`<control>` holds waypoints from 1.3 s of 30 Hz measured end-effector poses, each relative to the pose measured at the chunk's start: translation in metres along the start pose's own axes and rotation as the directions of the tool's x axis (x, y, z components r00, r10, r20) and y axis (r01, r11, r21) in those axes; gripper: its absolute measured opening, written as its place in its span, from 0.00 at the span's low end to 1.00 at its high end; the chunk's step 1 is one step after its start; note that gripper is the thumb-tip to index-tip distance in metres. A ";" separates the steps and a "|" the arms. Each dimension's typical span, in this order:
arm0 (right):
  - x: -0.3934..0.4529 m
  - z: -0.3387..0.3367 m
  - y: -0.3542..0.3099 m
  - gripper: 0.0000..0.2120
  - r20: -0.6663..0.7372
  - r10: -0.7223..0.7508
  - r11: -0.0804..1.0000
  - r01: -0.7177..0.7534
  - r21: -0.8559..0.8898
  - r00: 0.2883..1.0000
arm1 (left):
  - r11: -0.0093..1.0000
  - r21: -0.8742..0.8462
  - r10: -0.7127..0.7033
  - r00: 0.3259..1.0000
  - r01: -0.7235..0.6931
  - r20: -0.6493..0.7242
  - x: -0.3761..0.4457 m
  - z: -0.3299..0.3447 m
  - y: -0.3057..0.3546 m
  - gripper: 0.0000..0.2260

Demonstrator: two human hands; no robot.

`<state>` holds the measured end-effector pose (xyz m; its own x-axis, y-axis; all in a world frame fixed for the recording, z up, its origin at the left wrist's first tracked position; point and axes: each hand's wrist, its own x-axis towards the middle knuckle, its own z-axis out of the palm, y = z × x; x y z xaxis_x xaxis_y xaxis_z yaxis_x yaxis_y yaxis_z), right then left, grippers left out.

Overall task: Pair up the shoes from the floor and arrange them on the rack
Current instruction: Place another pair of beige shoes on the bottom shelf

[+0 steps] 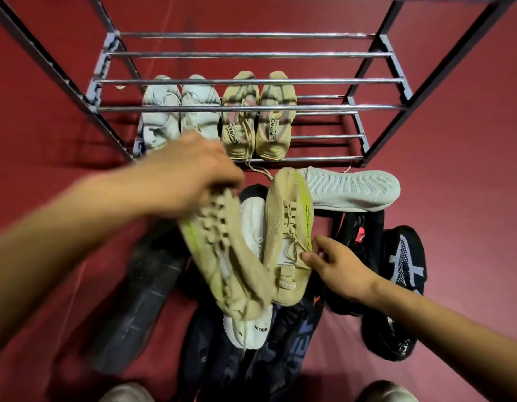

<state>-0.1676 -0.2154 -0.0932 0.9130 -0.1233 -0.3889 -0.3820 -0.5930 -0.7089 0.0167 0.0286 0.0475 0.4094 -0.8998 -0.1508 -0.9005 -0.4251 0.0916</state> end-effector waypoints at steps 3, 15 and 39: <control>-0.003 0.003 0.000 0.16 -0.006 0.026 1.000 -0.026 -0.011 1.000 | 0.930 -0.240 -0.236 0.952 0.280 0.195 0.013 0.089 0.040 0.27; -0.004 0.024 0.000 0.16 -0.149 0.269 0.935 -0.221 0.276 0.951 | -0.131 -0.790 -0.763 0.448 0.600 0.467 -0.056 0.154 0.096 0.18; 0.069 -0.116 -0.039 0.10 -0.649 0.078 0.984 0.045 0.172 0.757 | 0.575 -0.548 -0.612 0.764 0.607 0.205 0.037 0.021 0.021 0.09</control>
<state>-0.0729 -0.2932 -0.0238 0.7543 -0.6558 0.0319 -0.3590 -0.4526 -0.8163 0.0104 -0.0118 0.0231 0.8337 -0.4073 -0.3729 -0.1890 -0.8449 0.5004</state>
